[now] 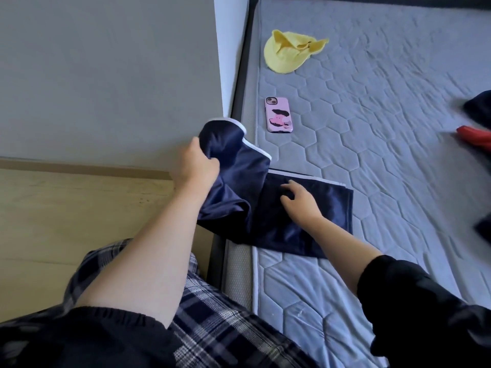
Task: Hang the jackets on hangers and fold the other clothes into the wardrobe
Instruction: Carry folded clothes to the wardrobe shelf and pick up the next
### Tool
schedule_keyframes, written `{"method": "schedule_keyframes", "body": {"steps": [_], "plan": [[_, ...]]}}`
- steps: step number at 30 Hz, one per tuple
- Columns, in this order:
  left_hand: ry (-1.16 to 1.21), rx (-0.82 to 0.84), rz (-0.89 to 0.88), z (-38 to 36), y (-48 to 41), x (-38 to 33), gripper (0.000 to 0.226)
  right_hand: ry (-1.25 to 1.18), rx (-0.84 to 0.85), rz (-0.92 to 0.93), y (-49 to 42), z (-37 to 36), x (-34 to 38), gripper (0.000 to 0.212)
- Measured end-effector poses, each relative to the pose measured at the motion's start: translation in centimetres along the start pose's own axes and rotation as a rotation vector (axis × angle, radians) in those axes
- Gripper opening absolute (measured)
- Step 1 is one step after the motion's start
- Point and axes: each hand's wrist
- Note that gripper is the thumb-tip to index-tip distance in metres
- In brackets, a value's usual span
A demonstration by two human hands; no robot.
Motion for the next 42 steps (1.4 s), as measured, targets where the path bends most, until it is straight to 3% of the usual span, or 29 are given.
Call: {"method": "schedule_keyframes", "body": {"steps": [2,6,10,12,14,16,19,22,24,26,27,29,32,34,36,39,42], "plan": [[-0.055,0.055,-0.083,-1.0,1.4,-1.8,0.040,-0.045,-0.147,-0.052,0.1,0.7,-0.4,0.037],[-0.156,0.172,-0.229,-3.1,4.5,-6.1,0.055,-0.058,-0.426,-0.368,-0.1,3.4,-2.9,0.039],[-0.171,0.311,-0.383,-5.5,7.1,-10.0,0.060,-0.295,-0.490,-0.694,-0.1,6.3,-5.3,0.048],[-0.005,0.526,-0.467,-6.5,7.7,-11.5,0.061,-0.441,-0.459,-0.694,-0.6,7.2,-6.0,0.042],[0.342,0.768,-0.420,-6.6,7.8,-12.0,0.056,-0.452,-0.438,-0.661,-1.2,7.7,-6.4,0.030],[0.555,0.699,-0.363,-6.6,7.0,-10.6,0.044,-0.354,-0.465,-0.606,-1.2,8.0,-6.0,0.017],[0.461,0.416,-0.250,-7.2,5.1,-6.1,0.039,-0.329,-0.452,-0.524,-0.4,8.2,-5.0,0.033],[0.353,0.489,-0.102,-8.3,4.4,-2.4,0.042,-0.366,-0.323,-0.595,0.5,8.2,-4.1,0.054],[0.360,0.585,-0.033,-9.3,4.6,-1.3,0.044,-0.440,-0.153,-0.637,1.1,8.0,-3.9,0.063],[0.388,0.629,0.005,-10.3,4.9,-0.7,0.043,-0.591,0.034,-0.565,1.7,7.3,-3.7,0.076],[0.386,0.625,-0.001,-10.8,4.9,-0.5,0.043,-0.637,0.110,-0.505,2.0,7.0,-3.5,0.074],[0.336,0.572,-0.057,-11.4,5.0,-0.5,0.044,-0.693,0.177,-0.428,2.0,6.7,-3.2,0.045],[0.271,0.457,-0.148,-11.4,5.4,-1.0,0.047,-0.838,0.144,-0.472,1.0,8.2,-3.1,0.020],[0.323,0.455,-0.206,-11.5,5.9,-1.4,0.051,-0.881,0.123,-0.515,0.3,9.5,-4.5,0.030],[0.343,0.554,-0.209,-11.8,6.7,-1.6,0.059,-0.725,0.008,-0.585,0.0,10.0,-6.6,0.042],[0.365,0.677,-0.074,-12.2,7.3,-2.0,0.069,-0.446,-0.107,-0.599,1.0,9.7,-8.4,0.049],[0.599,0.733,0.174,-12.3,7.6,-2.8,0.066,-0.512,-0.013,-0.599,1.5,9.3,-7.9,0.045]]}}
Point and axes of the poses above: each hand's wrist, its own y-axis away from the middle knuckle, its own z-axis out of the back of the hand, x = y × z, and after that the axes turned 6 degrees about -z, right-handed
